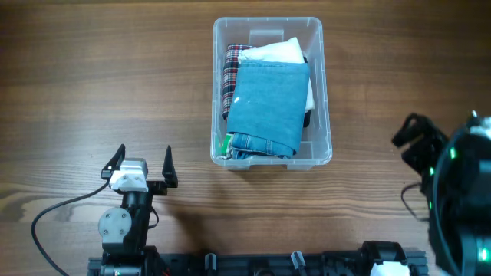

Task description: Pack container

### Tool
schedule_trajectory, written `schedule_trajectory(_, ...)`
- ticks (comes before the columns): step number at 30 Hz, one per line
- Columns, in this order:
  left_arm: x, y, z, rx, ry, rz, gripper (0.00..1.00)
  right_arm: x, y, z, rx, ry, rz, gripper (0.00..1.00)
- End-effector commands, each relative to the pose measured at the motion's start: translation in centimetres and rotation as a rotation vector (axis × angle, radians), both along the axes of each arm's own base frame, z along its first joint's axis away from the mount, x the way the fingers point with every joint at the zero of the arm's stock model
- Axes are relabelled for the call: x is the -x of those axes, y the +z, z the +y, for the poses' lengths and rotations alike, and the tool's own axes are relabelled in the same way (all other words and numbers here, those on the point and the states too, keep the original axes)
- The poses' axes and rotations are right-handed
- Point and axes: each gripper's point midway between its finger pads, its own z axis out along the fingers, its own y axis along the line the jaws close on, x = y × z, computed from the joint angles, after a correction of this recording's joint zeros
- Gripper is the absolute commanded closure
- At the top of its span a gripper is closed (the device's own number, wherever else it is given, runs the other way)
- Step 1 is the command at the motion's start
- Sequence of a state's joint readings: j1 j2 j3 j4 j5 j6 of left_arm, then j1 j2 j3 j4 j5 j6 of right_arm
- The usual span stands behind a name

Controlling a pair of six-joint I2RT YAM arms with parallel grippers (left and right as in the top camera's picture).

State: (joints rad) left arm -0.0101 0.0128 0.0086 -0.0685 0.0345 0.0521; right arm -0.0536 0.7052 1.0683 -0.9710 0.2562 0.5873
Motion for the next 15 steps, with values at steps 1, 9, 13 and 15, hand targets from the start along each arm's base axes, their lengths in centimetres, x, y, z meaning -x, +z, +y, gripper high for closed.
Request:
schedule_trajectory(1, 0.0, -0.1, 0.2, -0.021, 0.009, 0.0, 0.0, 2.1, -0.4, -1.0, 0.033, -0.064, -0.079, 0.0)
schedule_trajectory(9, 0.0, -0.1, 0.2, -0.021, 0.009, 0.0, 0.0, -0.4, -5.9, 3.0, 0.03, 0.173, -0.369, 0.0)
schedule_trajectory(13, 0.0, -0.1, 0.2, -0.021, 0.009, 0.0, 0.0, -1.5, -7.3, 4.6, 0.013, 0.259, -0.528, 0.0)
schedule_trajectory(15, 0.0, -0.1, 0.2, -0.021, 0.009, 0.0, 0.0, -1.7, -7.5, 5.0, 0.037, 0.289, -0.565, 0.0)
